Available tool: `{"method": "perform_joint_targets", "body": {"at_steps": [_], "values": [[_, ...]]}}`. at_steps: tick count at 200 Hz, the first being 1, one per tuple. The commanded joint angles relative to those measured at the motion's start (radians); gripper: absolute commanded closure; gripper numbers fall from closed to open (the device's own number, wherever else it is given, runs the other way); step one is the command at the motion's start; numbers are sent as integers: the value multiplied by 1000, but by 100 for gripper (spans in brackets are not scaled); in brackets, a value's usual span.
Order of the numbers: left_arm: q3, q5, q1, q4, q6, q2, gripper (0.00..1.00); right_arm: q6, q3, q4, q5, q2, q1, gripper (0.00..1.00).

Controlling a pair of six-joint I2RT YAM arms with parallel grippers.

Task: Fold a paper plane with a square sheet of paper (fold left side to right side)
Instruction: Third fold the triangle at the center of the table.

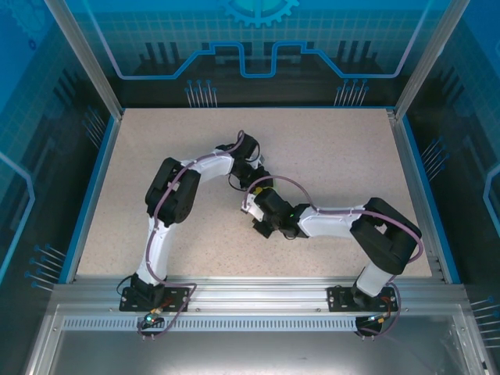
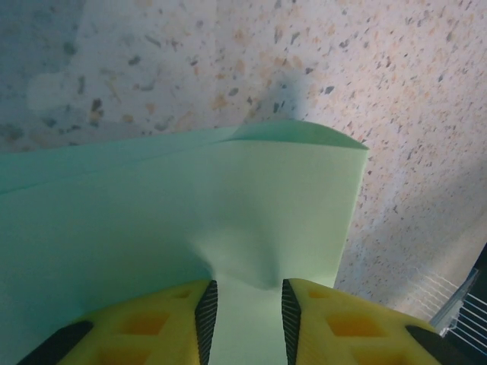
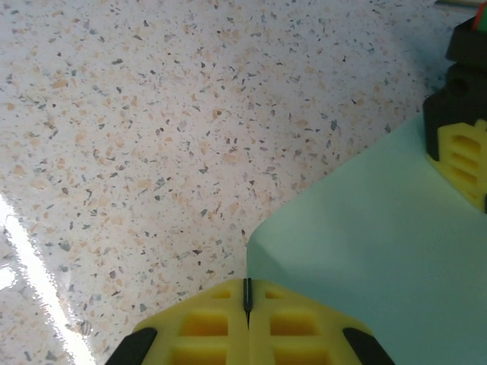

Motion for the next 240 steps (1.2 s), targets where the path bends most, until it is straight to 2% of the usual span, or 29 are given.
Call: {"method": "perform_joint_targets", "body": {"at_steps": [1, 61, 91, 149, 187, 240], "values": [[18, -10, -5, -58, 30, 32, 67, 30, 30, -34, -76, -24, -30, 100], [10, -31, -5, -85, 55, 11, 67, 46, 36, -50, -146, -30, -60, 100], [19, 52, -8, -49, 49, -32, 67, 51, 33, -49, -149, -30, -69, 100], [33, 129, -29, -44, 65, -92, 66, 70, 24, -43, -156, -30, -91, 100], [64, 151, -36, -44, 68, -47, 66, 71, 26, -42, -158, -29, -92, 100], [171, 151, -37, -82, 72, 92, 65, 72, 30, -49, -158, -25, -94, 100]]}}
